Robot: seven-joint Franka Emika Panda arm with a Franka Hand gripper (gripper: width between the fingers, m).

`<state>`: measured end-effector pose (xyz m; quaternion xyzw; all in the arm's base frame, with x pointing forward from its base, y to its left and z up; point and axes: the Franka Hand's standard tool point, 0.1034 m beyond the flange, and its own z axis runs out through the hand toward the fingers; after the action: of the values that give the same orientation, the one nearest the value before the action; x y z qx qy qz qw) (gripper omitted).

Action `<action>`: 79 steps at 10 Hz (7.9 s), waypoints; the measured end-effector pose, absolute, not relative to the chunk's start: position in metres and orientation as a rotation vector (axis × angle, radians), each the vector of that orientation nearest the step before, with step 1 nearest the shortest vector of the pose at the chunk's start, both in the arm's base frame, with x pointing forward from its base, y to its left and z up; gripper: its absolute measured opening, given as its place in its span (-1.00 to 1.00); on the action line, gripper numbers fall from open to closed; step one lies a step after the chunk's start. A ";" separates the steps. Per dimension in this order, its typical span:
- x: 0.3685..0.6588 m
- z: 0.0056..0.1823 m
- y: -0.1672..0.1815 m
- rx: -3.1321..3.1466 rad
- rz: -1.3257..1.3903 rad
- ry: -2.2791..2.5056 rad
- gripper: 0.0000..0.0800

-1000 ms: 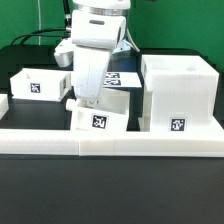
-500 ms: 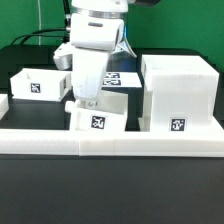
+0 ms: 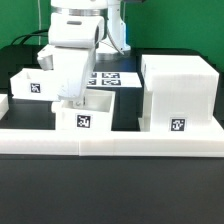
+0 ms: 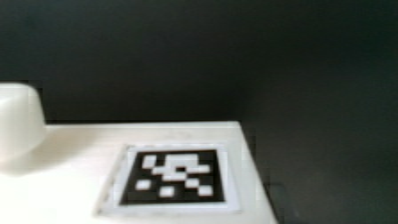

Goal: Assemble drawer

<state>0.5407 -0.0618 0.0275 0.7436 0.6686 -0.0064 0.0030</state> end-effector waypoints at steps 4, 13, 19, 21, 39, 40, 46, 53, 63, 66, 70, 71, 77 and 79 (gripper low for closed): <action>0.540 0.026 -0.063 2.364 0.013 2.105 -0.89; 0.534 0.010 -0.033 2.277 0.023 2.194 -0.89; 0.536 0.009 -0.018 2.222 0.022 2.224 -0.89; 0.540 0.011 -0.018 2.224 0.025 2.218 -0.89; 0.545 0.009 -0.017 2.207 0.026 2.231 -0.89; 0.545 0.009 -0.016 2.218 0.033 2.215 -0.89; 0.545 0.011 -0.014 2.246 0.044 2.178 -0.89; 0.544 0.014 -0.010 2.315 -0.010 2.146 -0.89; 0.543 0.012 0.001 2.247 -0.037 2.208 -0.89; 0.543 0.012 0.001 2.246 -0.035 2.208 -0.89; 0.546 0.010 0.007 2.189 -0.057 2.239 -0.89; 0.546 0.010 0.006 2.222 -0.058 2.205 -0.89; 0.551 0.025 0.005 2.235 -0.087 2.200 -0.35; 0.556 0.049 0.001 2.236 -0.121 2.196 0.09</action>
Offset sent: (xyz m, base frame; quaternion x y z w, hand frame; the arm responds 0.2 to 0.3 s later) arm 0.0000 0.0000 0.0000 0.0000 0.0000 0.0000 1.0000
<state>0.5562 0.0006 0.0492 0.7130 0.7001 -0.0385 0.0025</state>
